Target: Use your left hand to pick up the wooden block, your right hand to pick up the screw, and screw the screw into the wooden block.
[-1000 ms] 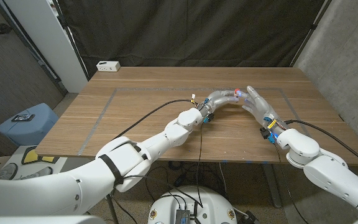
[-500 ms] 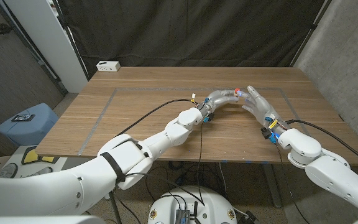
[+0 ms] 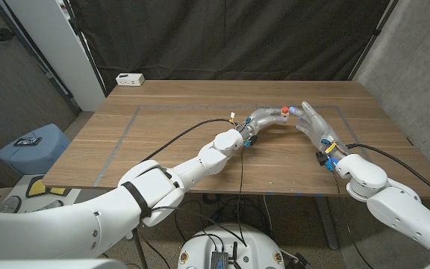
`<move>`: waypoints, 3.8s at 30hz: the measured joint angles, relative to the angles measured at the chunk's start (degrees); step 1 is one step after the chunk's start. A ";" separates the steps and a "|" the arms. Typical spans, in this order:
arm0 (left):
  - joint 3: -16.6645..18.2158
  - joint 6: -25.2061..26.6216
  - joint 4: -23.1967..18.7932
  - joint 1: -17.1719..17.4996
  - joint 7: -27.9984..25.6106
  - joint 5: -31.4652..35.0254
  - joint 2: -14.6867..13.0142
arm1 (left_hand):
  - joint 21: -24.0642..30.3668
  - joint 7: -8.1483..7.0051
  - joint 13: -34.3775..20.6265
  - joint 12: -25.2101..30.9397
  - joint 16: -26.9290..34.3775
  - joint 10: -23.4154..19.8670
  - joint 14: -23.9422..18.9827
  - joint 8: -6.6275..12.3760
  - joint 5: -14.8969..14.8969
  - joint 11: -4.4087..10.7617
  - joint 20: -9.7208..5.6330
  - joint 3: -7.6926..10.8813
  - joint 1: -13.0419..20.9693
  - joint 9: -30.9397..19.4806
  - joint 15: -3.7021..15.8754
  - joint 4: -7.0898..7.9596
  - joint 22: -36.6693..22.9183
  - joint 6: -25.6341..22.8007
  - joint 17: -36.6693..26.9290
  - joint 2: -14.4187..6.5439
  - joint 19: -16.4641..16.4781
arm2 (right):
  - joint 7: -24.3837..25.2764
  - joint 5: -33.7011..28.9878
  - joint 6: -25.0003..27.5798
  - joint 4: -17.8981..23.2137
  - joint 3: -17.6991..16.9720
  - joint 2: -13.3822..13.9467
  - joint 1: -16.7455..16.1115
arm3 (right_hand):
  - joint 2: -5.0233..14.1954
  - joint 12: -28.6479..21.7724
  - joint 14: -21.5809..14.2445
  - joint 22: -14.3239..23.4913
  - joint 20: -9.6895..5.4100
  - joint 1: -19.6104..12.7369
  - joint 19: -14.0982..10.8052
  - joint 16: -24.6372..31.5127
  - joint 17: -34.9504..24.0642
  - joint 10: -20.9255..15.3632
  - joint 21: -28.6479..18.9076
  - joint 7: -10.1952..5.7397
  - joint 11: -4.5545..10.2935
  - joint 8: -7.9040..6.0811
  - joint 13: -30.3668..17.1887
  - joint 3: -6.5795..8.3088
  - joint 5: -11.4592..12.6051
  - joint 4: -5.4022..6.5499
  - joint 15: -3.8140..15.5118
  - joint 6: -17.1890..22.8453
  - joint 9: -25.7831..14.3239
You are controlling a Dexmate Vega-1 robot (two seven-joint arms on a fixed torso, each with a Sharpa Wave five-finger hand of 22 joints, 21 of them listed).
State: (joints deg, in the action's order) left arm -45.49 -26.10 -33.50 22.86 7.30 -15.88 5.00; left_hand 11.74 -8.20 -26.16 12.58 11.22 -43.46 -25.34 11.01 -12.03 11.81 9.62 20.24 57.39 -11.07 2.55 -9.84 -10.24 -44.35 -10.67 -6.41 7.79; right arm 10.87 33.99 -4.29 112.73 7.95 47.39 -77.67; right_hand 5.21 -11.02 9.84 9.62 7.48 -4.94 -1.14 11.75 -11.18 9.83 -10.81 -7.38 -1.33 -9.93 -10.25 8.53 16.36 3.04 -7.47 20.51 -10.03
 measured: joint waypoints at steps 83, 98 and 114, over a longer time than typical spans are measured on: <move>-0.55 4.53 -11.70 4.57 -2.81 0.79 -4.04 | 0.00 -2.16 0.00 0.64 0.25 -0.23 -0.22 0.37 0.22 -0.16 -0.21 -0.89 1.59 0.04 -0.19 0.87 0.00 -0.48 -0.01 0.57 0.20 | -2.82 -0.18 -3.34 -4.96 4.43 -1.58 4.76 | -0.52 0.44 0.00 0.00 0.00 -0.51 1.03 -0.34 -0.16 0.00 0.24 -1.34 0.00 -0.67 0.00 0.00 0.00 0.00 0.00 -3.50 0.03; -0.31 4.67 -11.10 4.58 -2.72 0.27 -3.83 | 0.00 -2.81 0.00 0.69 0.25 -0.42 -0.54 0.15 0.56 -0.29 -0.21 -1.14 0.68 -0.01 0.13 1.08 0.00 -0.70 -0.01 0.43 0.20 | -2.63 0.17 -2.83 -4.68 4.50 -1.49 4.58 | -0.51 0.44 0.00 0.00 0.00 -0.51 1.03 -0.34 -0.16 0.00 0.24 -1.23 0.00 -0.67 0.00 0.00 0.00 0.00 0.00 -3.00 0.01; 0.12 3.83 -7.97 3.49 -1.89 -0.63 -2.50 | 0.00 -3.33 0.01 0.70 0.45 -0.56 -0.54 0.12 0.60 -0.34 -0.21 -1.49 -0.08 0.03 0.13 1.22 0.00 -1.21 -0.01 0.42 0.20 | -2.65 0.91 -1.87 -4.43 4.49 -1.08 4.49 | -0.51 0.44 0.00 0.00 0.00 -0.51 1.03 -0.34 -0.15 0.00 0.24 -1.55 0.00 -0.61 0.00 0.00 0.00 0.00 0.00 -2.70 0.05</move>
State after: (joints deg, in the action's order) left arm -45.37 -22.27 -41.47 26.34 5.41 -16.52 2.50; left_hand 11.74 -11.53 -26.16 13.28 11.67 -44.02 -25.87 11.13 -11.43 11.47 9.40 18.75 57.31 -11.05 2.68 -8.63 -10.24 -45.56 -10.68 -5.99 7.99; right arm 8.22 34.90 -6.16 108.30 12.45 46.31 -73.18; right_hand 4.69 -10.58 9.84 9.62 7.48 -5.46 -0.11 11.41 -11.33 9.83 -10.57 -8.93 -1.33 -10.55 -10.25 8.52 16.36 3.05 -7.47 17.81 -9.98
